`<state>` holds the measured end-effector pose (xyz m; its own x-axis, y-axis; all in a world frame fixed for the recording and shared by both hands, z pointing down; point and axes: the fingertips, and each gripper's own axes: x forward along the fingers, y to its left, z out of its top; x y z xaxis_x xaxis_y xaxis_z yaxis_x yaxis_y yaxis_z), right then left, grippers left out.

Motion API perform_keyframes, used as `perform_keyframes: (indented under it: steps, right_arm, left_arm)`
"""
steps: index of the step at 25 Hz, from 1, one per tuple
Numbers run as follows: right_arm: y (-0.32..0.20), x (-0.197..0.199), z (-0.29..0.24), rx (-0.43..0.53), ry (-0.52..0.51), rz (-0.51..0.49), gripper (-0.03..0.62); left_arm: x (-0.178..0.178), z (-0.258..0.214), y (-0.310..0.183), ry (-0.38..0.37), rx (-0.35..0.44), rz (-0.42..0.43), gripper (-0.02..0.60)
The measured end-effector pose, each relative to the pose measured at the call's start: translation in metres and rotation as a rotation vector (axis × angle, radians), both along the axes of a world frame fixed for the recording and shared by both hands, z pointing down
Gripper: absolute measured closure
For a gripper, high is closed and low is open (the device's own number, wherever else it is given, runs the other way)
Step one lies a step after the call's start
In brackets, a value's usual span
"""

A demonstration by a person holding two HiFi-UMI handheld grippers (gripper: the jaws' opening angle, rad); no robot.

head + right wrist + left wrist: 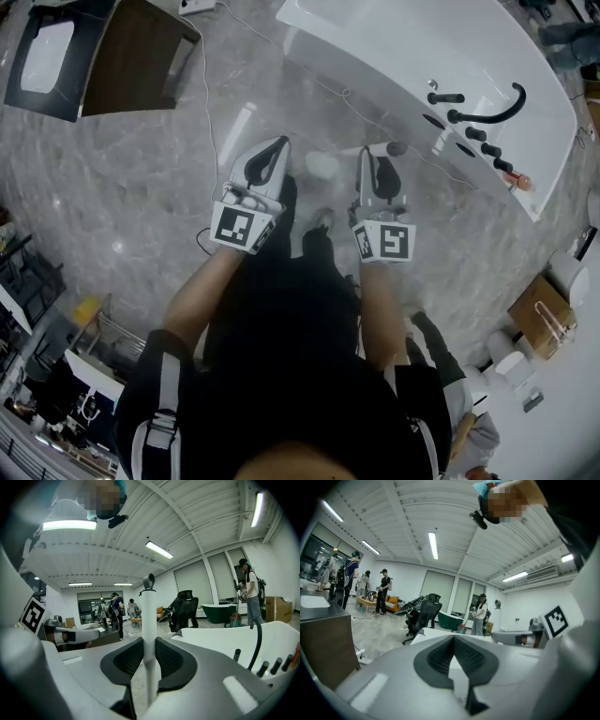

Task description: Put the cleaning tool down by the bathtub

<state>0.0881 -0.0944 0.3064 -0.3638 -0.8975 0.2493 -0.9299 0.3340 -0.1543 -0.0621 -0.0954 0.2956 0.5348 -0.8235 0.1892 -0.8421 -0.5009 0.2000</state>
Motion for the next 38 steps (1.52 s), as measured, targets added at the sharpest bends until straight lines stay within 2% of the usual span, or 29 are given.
perform_keyframes:
  steps: [11, 28, 38]
  right_arm:
    - [-0.061, -0.018, 0.093, -0.062, 0.015, 0.022, 0.513]
    - [-0.099, -0.043, 0.242, -0.136, 0.023, 0.065, 0.513]
    - [-0.114, -0.053, 0.324, -0.178, 0.039, 0.101, 0.513]
  left_arm:
    - [-0.017, 0.064, -0.065, 0.014, -0.022, 0.001, 0.575]
    - [-0.035, 0.190, -0.090, 0.036, -0.111, -0.001, 0.575]
    - [-0.041, 0.251, -0.102, 0.042, -0.134, 0.009, 0.575]
